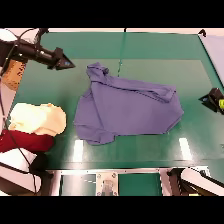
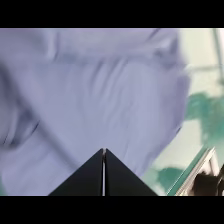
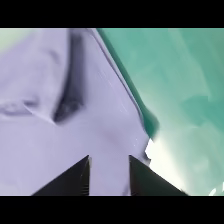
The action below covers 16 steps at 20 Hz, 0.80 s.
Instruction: Fold the shirts.
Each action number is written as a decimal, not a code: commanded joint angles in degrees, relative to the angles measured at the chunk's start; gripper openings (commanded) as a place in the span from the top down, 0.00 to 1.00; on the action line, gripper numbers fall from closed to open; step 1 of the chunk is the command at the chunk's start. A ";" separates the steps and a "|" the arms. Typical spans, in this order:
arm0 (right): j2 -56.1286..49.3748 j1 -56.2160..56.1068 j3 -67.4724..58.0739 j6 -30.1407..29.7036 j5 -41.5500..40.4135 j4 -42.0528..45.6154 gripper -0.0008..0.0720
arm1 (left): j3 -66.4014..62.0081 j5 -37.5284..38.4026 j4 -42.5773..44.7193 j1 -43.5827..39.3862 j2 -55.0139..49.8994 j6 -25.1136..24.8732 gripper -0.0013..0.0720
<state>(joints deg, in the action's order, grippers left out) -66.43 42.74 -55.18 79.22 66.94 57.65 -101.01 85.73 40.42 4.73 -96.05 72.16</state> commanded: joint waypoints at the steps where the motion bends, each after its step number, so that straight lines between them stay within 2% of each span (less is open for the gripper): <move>1: 4.04 3.78 8.37 -0.04 -0.66 1.16 0.70 | 12.33 0.52 7.28 0.81 8.17 0.24 0.96; 3: 4.02 3.80 11.76 -0.42 -1.73 1.14 0.70 | 26.47 -4.63 9.81 0.79 14.27 -2.47 0.96; 5: 4.02 3.78 13.70 -0.39 -2.40 1.11 0.70 | 37.20 -11.08 14.05 0.79 17.27 -2.58 0.95; 6: 4.02 3.78 14.12 -0.42 -2.38 1.11 0.70 | 40.54 -13.35 15.93 0.79 17.38 -2.58 0.72; 7: 4.02 3.78 14.27 -0.42 -2.34 1.11 0.70 | 43.01 -15.28 16.50 0.79 17.20 -2.14 0.24; 8: 4.02 3.78 14.27 -0.42 -2.36 1.11 0.70 | 44.85 -17.07 16.50 0.79 16.85 -1.64 0.14; 10: 4.02 3.76 14.32 -0.39 -2.38 1.09 0.67 | 47.47 -19.52 16.46 0.79 15.45 -2.01 0.15; 13: 3.96 3.76 14.32 -0.39 -2.40 1.09 0.67 | 49.46 -19.15 15.32 0.66 11.96 -2.84 0.16; 16: 3.93 3.76 14.43 -0.39 -2.40 1.11 0.67 | 51.25 -19.23 10.97 -1.05 9.94 -7.15 0.16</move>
<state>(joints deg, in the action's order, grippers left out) -62.50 46.48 -40.95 78.81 64.55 58.72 -52.21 67.79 53.54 4.95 -84.14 68.12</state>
